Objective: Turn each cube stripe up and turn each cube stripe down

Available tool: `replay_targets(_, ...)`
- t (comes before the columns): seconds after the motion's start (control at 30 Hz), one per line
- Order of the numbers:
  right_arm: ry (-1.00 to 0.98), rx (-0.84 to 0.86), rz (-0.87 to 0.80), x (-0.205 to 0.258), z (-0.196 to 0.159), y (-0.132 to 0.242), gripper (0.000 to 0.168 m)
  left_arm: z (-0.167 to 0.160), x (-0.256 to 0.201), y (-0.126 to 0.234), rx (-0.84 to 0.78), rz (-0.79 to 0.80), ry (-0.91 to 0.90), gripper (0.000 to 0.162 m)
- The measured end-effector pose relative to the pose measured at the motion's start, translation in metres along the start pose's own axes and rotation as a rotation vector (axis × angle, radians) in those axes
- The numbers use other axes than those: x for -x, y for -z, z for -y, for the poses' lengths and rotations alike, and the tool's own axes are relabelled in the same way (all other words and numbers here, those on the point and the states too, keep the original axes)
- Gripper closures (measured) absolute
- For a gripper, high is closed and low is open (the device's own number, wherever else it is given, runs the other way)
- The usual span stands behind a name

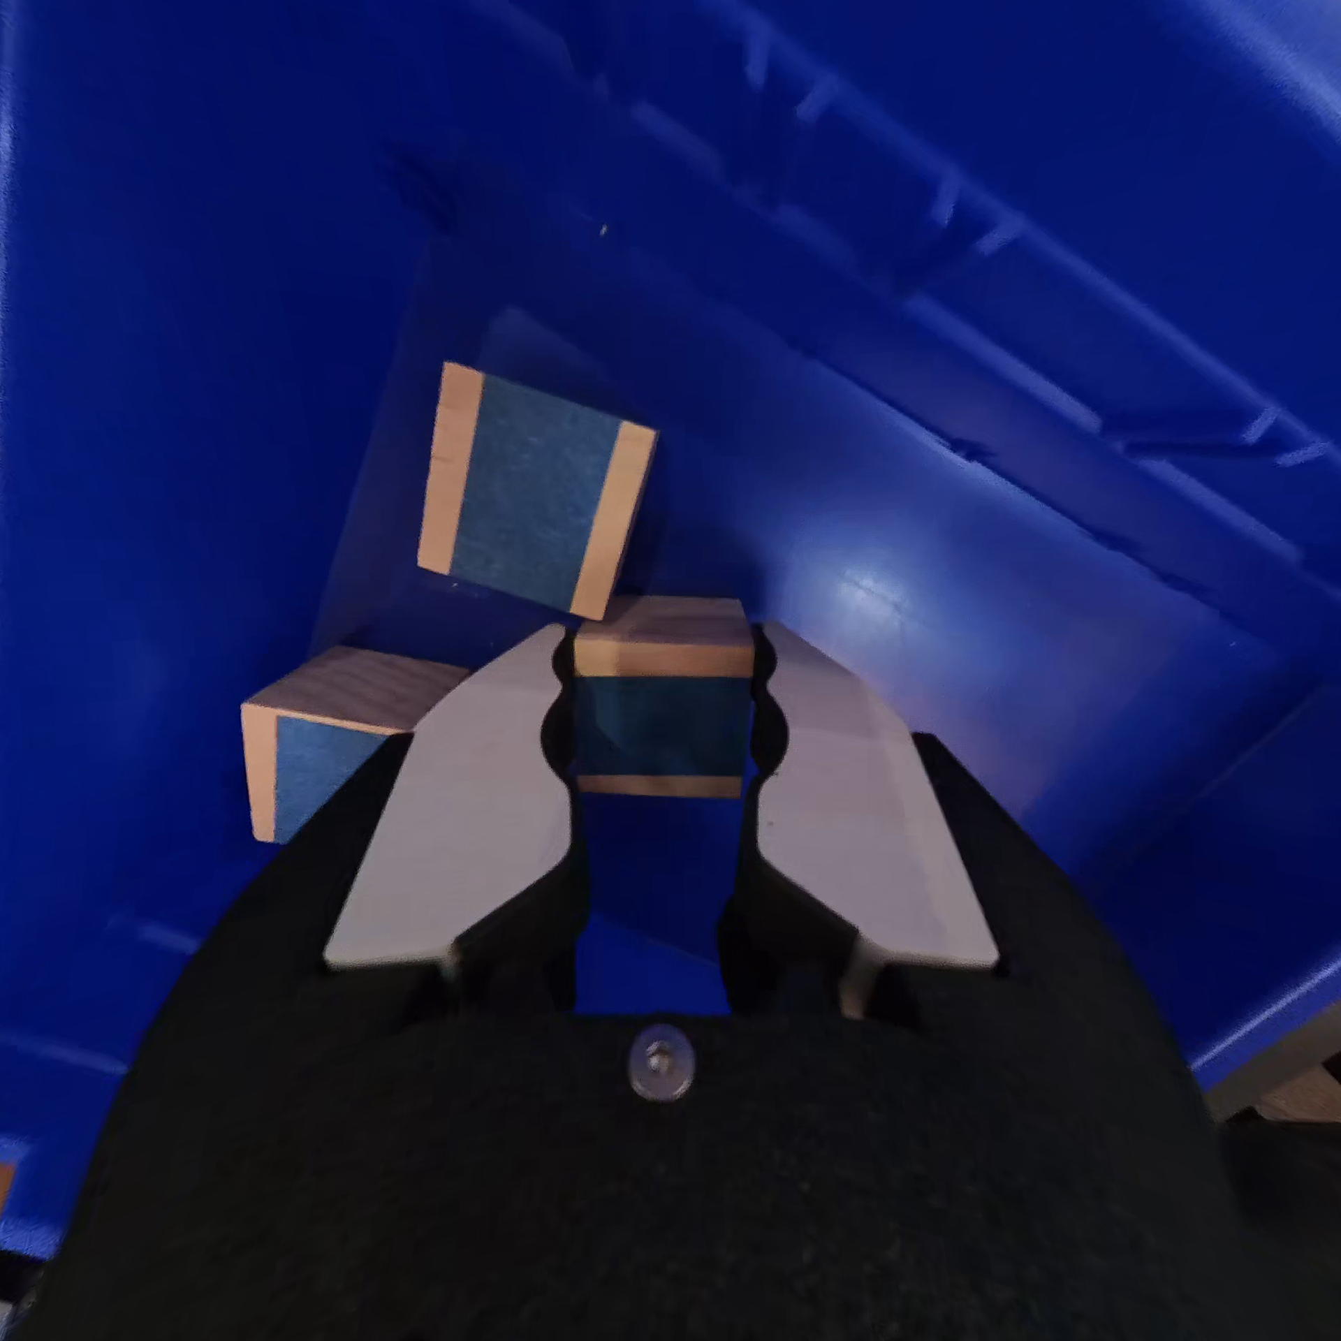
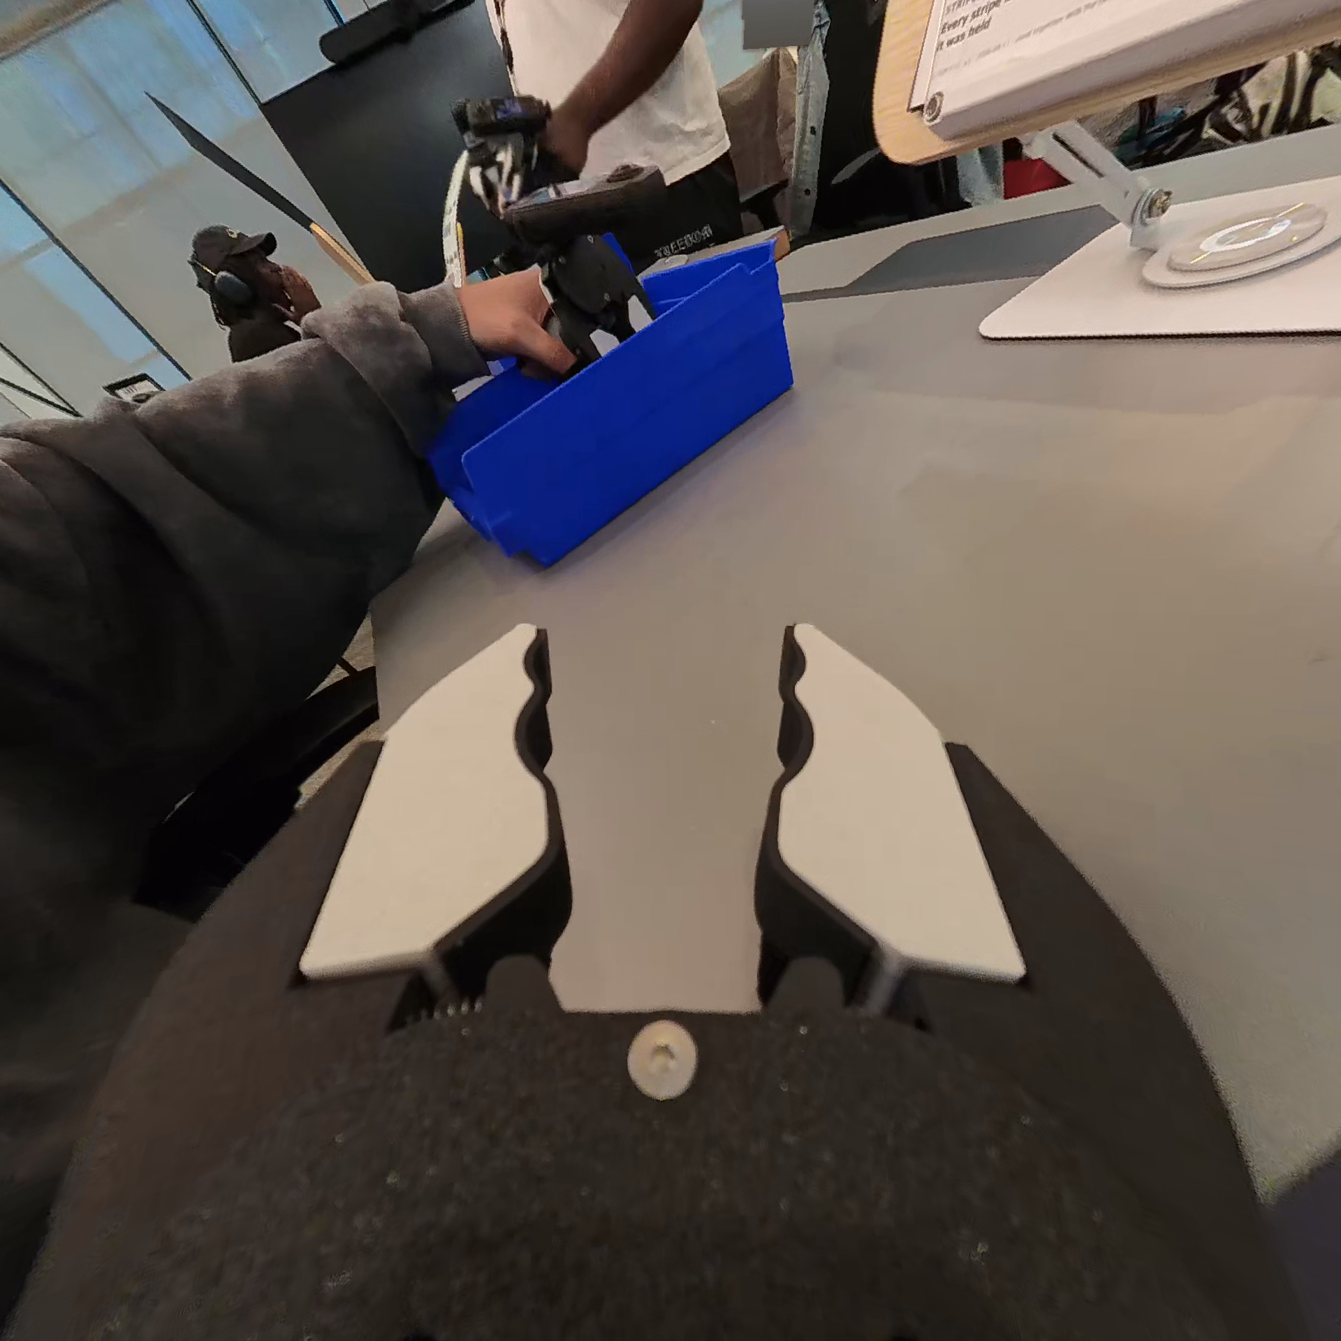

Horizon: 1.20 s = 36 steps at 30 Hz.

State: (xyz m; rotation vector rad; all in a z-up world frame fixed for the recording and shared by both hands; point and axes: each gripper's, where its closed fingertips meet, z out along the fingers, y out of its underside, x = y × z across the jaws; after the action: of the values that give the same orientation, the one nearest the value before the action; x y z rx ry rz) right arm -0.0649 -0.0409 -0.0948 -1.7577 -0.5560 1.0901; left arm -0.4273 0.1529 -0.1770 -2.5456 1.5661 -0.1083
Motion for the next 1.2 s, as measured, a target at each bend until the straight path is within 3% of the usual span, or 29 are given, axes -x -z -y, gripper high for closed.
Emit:
replay_targets(0.2,-0.012,-0.011,0.014,0.003,0.003,0.002,0.109,-0.018,-0.006,0.016,0.047,0.03,0.013,0.117)
replay_targets(0.37,0.002,-0.02,0.018,0.008,0.007,0.004,0.11,-0.008,-0.021,0.085,-0.103,0.101,0.051,0.118)
replay_targets(0.57,0.009,-0.007,0.017,0.01,0.004,0.001,0.11,0.055,-0.087,0.155,-0.393,0.108,0.12,0.118)
replay_targets(0.73,0.015,0.005,0.003,0.01,0.001,0.0,0.111,0.12,-0.159,0.136,-0.469,0.142,0.056,0.118)
replay_targets(0.9,0.028,0.003,-0.024,0.005,0.0,0.004,0.111,0.176,-0.224,0.093,-0.531,-0.012,-0.028,0.118)
replay_targets(1.07,0.035,0.005,-0.033,0.003,0.0,0.004,0.112,0.207,-0.239,0.085,-0.679,-0.226,0.136,0.118)
replay_targets(1.2,0.038,0.019,-0.03,0.005,-0.003,0.0,0.112,0.223,-0.255,0.116,-0.91,-0.752,0.368,0.118)
